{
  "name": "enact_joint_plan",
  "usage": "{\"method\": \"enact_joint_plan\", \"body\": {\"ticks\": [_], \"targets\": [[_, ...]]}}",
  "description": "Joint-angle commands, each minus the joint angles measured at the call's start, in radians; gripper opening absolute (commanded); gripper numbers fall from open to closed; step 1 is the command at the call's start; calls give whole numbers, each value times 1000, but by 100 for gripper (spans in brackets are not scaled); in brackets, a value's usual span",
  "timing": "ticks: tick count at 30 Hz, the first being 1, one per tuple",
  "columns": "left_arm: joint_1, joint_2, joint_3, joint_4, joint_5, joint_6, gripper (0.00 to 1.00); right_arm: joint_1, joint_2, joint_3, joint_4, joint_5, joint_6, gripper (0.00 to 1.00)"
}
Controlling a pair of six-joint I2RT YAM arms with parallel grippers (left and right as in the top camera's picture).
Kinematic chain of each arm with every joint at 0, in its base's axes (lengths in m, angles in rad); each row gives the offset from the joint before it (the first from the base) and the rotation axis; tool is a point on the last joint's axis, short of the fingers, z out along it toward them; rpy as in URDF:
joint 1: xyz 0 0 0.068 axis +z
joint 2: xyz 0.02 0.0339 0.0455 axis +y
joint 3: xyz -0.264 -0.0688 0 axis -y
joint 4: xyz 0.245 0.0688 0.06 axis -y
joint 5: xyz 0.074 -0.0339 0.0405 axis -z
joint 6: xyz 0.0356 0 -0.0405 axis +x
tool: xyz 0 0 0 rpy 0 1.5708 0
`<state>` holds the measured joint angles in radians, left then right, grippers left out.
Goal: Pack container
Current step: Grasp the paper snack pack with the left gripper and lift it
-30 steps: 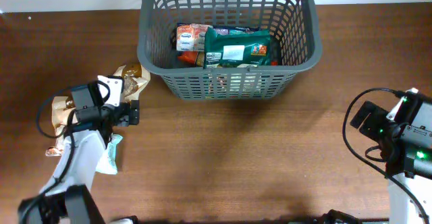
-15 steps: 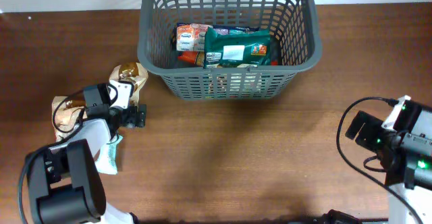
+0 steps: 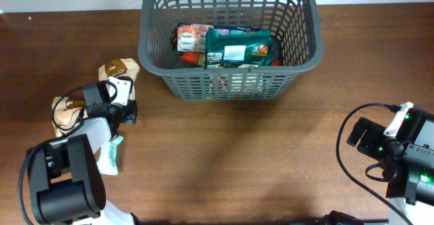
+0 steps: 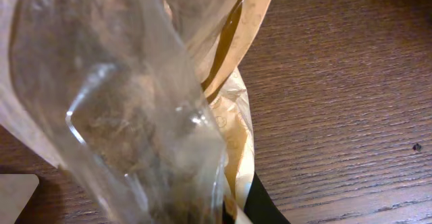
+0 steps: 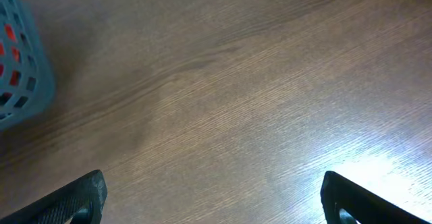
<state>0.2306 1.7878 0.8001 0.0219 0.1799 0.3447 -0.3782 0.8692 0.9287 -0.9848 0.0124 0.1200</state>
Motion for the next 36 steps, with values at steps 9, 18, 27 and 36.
{"method": "enact_joint_plan", "body": {"ticks": [9, 18, 27, 36], "targets": [[2, -292, 288, -15, -29, 1, 2, -6, -10, -1, 0, -21, -9, 99], [-38, -494, 555, -13, 144, -71, 1, -6, -10, -1, 4, -40, -12, 99], [-312, -354, 560, -31, 494, -128, 2, -6, -10, -1, 12, -51, -12, 99], [-485, -113, 560, -35, 494, -128, 2, -6, -10, -1, 11, -58, -12, 99]]}}
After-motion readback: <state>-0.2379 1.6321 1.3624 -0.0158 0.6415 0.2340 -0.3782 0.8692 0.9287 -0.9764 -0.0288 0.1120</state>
